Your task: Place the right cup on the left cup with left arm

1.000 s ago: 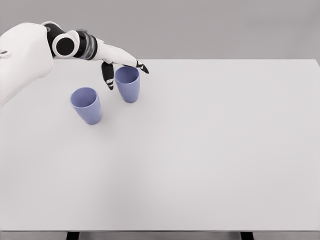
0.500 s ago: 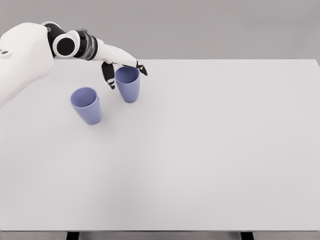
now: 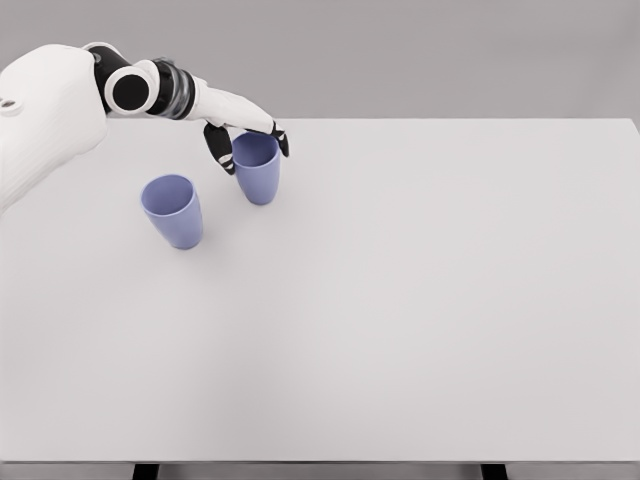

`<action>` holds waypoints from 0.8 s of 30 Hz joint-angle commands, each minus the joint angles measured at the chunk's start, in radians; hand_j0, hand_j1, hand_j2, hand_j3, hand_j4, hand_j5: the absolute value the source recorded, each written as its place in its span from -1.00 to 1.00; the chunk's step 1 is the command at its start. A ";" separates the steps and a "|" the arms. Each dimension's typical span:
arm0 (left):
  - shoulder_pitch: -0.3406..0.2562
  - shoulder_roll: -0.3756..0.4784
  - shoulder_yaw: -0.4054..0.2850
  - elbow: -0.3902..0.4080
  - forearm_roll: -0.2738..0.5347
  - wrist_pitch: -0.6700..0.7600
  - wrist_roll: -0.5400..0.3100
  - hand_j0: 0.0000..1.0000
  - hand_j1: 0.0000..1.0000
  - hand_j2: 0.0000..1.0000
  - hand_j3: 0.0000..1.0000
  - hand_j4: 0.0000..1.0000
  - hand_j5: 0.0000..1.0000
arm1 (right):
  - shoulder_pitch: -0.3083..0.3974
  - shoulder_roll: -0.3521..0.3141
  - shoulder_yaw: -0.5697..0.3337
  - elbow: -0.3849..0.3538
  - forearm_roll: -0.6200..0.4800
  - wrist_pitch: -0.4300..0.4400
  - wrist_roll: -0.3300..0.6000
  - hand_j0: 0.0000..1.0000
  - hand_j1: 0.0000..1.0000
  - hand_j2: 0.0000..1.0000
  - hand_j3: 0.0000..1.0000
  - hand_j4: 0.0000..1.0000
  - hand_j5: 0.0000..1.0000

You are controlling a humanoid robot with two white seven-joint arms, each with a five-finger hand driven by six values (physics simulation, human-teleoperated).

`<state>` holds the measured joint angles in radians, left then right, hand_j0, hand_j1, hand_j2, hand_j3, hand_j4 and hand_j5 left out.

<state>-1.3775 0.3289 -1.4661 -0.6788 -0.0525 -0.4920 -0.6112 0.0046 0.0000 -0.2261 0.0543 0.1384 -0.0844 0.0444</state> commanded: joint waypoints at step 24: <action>-0.029 0.055 0.007 -0.100 0.011 -0.007 0.000 0.49 0.49 0.49 0.49 0.49 0.49 | 0.000 0.000 0.001 0.001 0.000 0.000 0.000 1.00 1.00 1.00 1.00 1.00 1.00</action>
<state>-1.4067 0.3739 -1.4612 -0.7640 -0.0453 -0.5004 -0.6112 0.0046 0.0000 -0.2256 0.0542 0.1383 -0.0844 0.0444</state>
